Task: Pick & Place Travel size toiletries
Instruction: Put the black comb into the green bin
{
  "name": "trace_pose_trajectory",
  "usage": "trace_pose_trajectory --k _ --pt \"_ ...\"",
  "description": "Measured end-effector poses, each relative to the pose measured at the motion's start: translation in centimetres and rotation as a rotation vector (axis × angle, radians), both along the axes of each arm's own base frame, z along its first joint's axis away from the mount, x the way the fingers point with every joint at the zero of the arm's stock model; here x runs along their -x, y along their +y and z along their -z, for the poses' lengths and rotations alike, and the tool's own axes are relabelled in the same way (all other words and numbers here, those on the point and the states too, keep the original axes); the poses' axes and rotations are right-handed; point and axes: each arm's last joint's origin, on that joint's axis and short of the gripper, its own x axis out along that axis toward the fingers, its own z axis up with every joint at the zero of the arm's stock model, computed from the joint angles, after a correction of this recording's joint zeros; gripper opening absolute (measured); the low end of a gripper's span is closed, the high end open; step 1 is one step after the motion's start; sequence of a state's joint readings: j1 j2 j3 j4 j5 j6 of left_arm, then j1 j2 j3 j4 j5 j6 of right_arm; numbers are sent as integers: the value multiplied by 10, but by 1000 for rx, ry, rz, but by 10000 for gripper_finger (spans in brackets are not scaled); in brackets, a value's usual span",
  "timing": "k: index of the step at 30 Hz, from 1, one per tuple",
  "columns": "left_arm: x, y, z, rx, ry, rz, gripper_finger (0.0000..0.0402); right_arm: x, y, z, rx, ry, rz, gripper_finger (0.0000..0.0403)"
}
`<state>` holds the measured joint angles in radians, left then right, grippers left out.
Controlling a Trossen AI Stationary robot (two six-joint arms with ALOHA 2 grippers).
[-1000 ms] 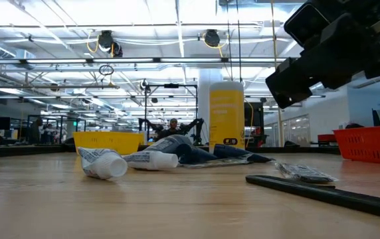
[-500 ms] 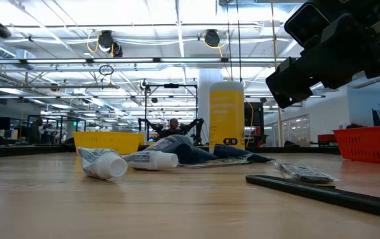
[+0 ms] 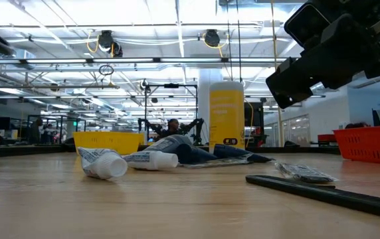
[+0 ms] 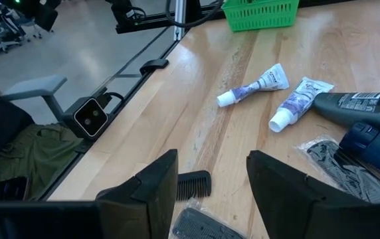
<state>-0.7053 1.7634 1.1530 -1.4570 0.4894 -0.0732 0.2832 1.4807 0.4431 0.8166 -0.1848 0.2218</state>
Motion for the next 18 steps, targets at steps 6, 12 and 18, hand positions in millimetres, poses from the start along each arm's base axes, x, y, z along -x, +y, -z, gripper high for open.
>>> trace_pose_trajectory --k 6,12,18 --pt "-6 5 0 -66 -2 -108 154 0 0 0 0 3 0 175" --pt "-11 18 -2 -137 16 -161 211 0 0 0 0 3 0 172" --pt "-6 28 -16 -174 33 -202 206 0 0 1 1 6 0 175"
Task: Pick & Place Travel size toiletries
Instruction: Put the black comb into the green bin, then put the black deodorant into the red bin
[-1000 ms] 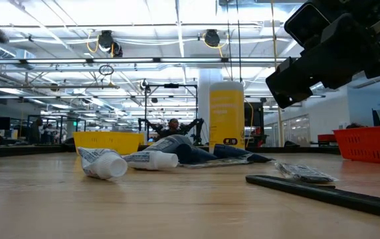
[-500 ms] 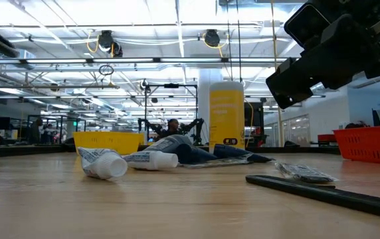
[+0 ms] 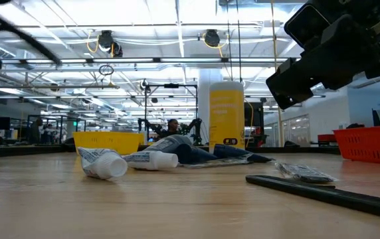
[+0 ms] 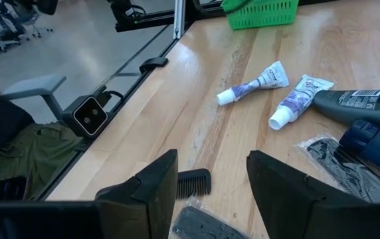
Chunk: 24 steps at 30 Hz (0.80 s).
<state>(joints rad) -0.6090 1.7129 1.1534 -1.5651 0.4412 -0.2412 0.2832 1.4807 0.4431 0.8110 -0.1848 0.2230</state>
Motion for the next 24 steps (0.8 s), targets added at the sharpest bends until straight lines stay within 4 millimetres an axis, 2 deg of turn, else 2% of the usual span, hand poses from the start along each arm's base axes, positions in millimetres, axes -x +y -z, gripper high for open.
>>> trace_pose_trajectory --k 6,13,16,19,24 --pt "2 3 -5 -49 -60 26 176 0 0 0 -3 3 0 172" --pt "0 6 -6 -96 -59 -27 129 1 0 3 4 29 1 175" --pt "3 11 -15 -144 -118 -69 112 1 0 3 5 29 0 174" --pt "5 18 -27 -270 -281 -128 96 1 0 3 5 28 1 172" --pt "-4 30 -50 -460 -832 -290 76 1 0 2 7 25 3 173"
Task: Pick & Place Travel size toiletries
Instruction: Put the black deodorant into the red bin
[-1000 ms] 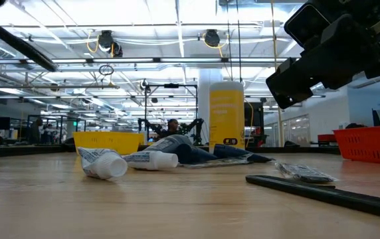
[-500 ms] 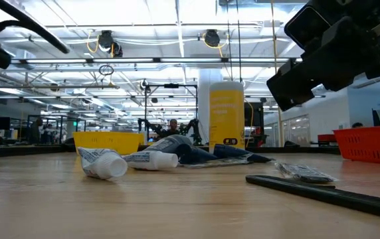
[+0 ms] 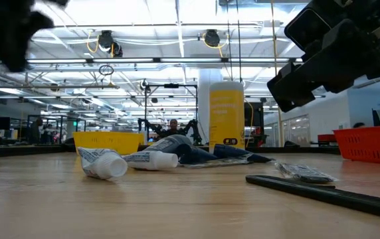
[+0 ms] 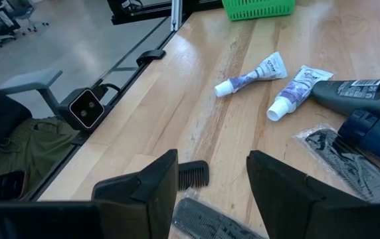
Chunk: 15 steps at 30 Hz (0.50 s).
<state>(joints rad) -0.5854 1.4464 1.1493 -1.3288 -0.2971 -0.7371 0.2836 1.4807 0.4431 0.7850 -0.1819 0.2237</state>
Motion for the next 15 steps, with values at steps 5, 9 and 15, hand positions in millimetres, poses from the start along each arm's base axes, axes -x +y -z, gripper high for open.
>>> trace_pose_trajectory --k 5,9,15 --pt "-17 15 -4 -78 -465 -152 58 0 0 0 8 -9 -1 173" --pt "-36 28 20 -79 -665 -204 48 0 2 0 59 -30 31 172" --pt "-69 49 53 -93 -913 -90 47 7 22 -2 274 -134 29 169"
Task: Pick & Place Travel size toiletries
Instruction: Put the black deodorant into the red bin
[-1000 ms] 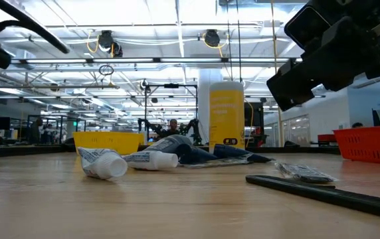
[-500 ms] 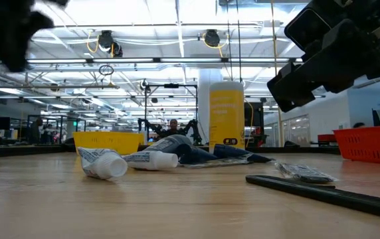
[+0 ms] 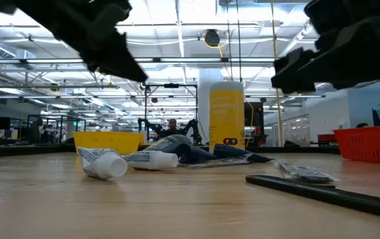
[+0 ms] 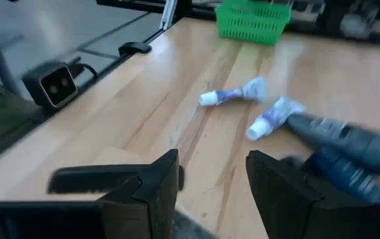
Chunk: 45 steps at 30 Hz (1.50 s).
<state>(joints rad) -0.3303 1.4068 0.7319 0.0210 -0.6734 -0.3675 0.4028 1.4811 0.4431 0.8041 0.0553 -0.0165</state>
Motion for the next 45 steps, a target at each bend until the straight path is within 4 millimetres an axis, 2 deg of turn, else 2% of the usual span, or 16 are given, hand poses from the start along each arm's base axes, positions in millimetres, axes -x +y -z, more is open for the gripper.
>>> trace_pose_trajectory --k 2,5,8,10,13,16,20,25,30,37,42,45 --pt "-10 4 2 -57 -74 31 47 2 6 -2 59 -47 21 169" --pt "-21 11 6 -110 -88 129 47 5 13 -5 104 -92 32 169" --pt "-30 14 16 -62 -77 273 52 6 16 -7 102 -112 35 169" --pt "-34 14 26 -15 -51 316 71 6 16 -7 95 -106 39 169" --pt "-37 13 44 45 0 295 120 6 16 -6 70 -94 47 169" --pt "-40 12 58 104 26 257 187 6 16 -6 59 -84 50 169" --pt "-42 12 69 230 19 166 274 6 16 -5 61 -80 50 169" --pt "-38 12 72 292 -28 -38 331 6 16 -5 62 -78 51 169" --pt "-35 5 82 300 4 -84 338 6 16 -5 62 -78 51 169" --pt "-45 0 114 284 21 -81 311 6 15 -4 64 -66 51 169" --pt "-50 0 119 230 41 -73 283 7 15 -3 65 -64 51 169" --pt "-50 1 117 186 62 -41 252 7 15 -3 67 -61 51 169"
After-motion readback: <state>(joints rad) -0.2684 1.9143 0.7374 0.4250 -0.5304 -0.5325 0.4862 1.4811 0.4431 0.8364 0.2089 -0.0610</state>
